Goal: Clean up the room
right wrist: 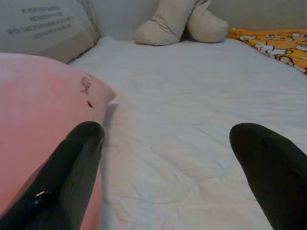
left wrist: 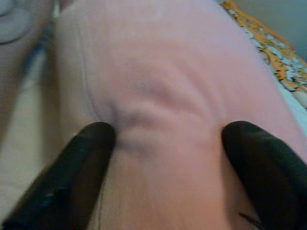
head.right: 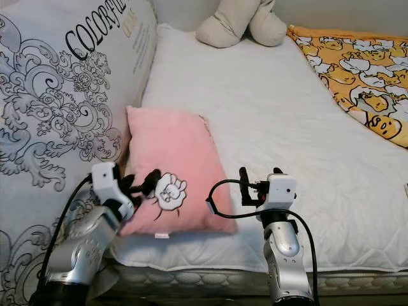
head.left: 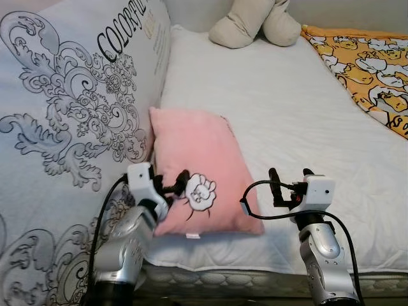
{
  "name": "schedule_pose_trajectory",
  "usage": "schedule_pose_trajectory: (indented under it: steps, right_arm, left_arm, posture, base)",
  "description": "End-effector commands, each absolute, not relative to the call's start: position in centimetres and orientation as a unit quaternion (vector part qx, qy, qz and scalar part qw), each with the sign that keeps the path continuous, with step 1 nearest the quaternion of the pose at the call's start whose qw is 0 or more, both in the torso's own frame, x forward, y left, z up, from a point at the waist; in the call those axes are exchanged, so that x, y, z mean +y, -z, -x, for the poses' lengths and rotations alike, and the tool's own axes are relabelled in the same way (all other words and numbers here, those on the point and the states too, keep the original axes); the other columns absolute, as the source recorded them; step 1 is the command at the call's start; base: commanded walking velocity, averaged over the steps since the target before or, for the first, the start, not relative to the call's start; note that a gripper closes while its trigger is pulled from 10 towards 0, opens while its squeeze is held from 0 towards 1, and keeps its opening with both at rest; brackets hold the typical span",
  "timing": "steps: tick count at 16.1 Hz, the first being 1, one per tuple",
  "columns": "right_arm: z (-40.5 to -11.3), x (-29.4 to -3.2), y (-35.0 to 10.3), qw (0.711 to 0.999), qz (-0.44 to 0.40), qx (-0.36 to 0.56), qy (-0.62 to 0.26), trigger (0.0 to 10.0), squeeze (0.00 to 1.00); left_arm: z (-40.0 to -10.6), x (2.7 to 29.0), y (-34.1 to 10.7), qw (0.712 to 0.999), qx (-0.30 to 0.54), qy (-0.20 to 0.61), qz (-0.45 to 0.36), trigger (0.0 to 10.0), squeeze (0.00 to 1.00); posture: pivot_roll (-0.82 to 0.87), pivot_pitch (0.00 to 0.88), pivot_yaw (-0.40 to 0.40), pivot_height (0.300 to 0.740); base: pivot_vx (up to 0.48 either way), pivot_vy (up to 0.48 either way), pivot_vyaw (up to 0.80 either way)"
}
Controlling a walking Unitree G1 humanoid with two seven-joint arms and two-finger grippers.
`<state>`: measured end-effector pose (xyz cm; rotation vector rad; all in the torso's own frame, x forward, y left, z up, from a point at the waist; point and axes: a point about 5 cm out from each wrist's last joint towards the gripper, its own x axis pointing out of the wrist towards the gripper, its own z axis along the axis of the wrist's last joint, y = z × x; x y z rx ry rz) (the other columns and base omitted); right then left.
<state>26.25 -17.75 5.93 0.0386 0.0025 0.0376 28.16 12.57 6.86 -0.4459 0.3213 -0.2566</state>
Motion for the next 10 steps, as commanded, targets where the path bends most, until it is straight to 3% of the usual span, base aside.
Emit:
schedule_pose_trajectory:
  steps: [1,10]
  right_arm:
    - [-26.4,-17.8,-6.2,1.0,-0.015,0.0,-0.021,10.0,0.0]
    - [-27.3,-18.1,-6.7,1.0,-0.021,-0.005,-0.005,10.0,0.0]
  left_arm:
    - [-28.0,11.7,-6.4,0.945,0.176,0.148,0.232,0.0,0.0]
    - [-28.2,11.4,-5.1,0.92,0.242,0.154,0.266,0.0,0.0]
  posture:
    - [-0.04,0.0,-0.003,0.727]
    - [-0.03,0.0,-0.007,0.727]
  base:
    - [0.0,0.0,0.0]
    - [0.0,0.0,0.0]
